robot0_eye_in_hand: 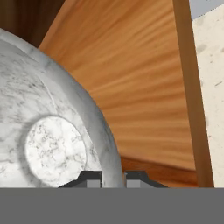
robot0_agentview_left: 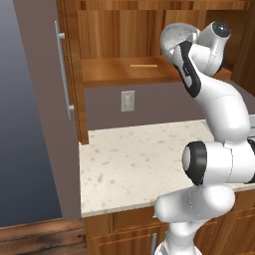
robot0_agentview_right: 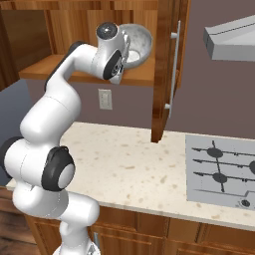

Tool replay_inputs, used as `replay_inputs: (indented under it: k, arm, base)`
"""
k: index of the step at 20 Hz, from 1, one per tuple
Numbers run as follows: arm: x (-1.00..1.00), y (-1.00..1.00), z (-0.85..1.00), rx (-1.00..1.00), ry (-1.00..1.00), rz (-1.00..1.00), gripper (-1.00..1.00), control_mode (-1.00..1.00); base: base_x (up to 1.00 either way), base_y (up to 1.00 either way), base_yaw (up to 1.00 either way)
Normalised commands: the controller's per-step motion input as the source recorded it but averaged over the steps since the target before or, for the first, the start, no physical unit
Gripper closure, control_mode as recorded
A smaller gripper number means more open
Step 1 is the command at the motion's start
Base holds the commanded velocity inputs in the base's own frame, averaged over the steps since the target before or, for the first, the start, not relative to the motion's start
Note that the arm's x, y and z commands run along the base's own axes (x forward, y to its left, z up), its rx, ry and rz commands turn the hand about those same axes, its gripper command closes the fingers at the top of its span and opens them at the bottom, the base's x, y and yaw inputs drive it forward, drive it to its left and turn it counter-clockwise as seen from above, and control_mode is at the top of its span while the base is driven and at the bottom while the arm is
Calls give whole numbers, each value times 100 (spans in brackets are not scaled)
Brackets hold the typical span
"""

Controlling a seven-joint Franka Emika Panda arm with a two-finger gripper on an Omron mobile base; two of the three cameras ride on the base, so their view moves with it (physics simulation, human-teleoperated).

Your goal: Pick the mug and place it in the sink. Pick the bowl and place it in the open cabinet and then close the cabinet.

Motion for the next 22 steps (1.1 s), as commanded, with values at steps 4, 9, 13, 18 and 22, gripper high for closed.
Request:
replay_inputs:
  k: [4,9,13,18,22]
  arm:
    - [0,0,0,0,-2,1,-100,-100]
    - [1,0,0,0,0,1,-100,-100]
    - [0,0,0,0,0,2,-100,-100]
    - [0,0,7,0,-5,2,-100,-100]
    - [0,0,18,0,-10,3,-100,-100]
  base:
    - [0,0,0]
    - [0,0,0]
    - [0,0,0]
    - [0,0,0]
    - [0,0,0]
